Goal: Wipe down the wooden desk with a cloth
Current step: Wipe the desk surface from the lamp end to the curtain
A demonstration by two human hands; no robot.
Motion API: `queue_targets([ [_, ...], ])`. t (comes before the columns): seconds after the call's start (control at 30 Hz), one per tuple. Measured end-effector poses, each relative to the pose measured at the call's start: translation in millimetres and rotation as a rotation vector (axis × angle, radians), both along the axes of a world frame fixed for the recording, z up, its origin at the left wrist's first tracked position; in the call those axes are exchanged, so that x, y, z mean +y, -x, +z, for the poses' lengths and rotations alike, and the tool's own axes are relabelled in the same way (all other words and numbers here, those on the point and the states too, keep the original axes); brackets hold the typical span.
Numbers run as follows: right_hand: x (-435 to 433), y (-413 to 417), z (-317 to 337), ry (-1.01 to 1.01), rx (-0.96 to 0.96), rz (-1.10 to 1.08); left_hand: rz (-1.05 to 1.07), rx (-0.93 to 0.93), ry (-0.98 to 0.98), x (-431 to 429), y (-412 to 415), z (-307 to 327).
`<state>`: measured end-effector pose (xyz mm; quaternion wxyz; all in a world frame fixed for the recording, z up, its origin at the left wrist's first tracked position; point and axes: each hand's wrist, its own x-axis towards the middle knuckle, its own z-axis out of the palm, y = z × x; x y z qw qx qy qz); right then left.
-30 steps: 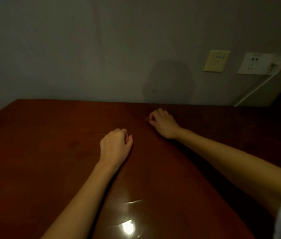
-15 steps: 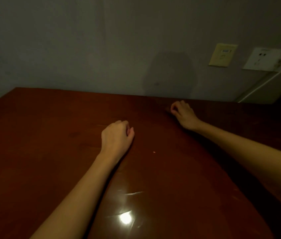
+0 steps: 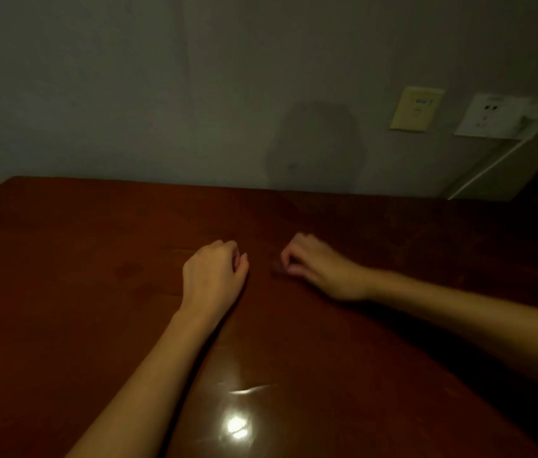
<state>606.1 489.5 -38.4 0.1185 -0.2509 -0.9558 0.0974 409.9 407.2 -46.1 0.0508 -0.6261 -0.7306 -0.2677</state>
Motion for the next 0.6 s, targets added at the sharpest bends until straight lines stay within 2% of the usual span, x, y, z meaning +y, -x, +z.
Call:
queue_targets([
  [0.17, 157.4, -12.5, -2.8, 0.024, -0.04, -0.643, -0.002, -0.009, 0.029, 0.6, -0.1, 1.2],
  [0.23, 182.1, -2.7, -2.2, 0.014, -0.051, -0.864, 0.007, -0.01, 0.036, 2.1, 0.1, 0.9],
  [0.3, 183.5, 24.8, -2.5, 0.016, -0.049, -0.974, 0.01, -0.008, 0.035, 3.0, -0.6, 0.9],
  [0.37, 170.5, 64.9, -3.5, 0.005, -0.003, -0.912, 0.012, 0.001, 0.046, 3.1, -1.0, 1.9],
  [0.47, 127.6, 122.6, -4.9, 0.008, 0.052, -0.614, 0.019, 0.009, 0.047, 2.0, -0.4, 2.8],
  [0.6, 62.5, 119.5, -6.4, -0.014, 0.036, -0.242, 0.022, 0.012, 0.038, 1.4, -0.1, 2.0],
])
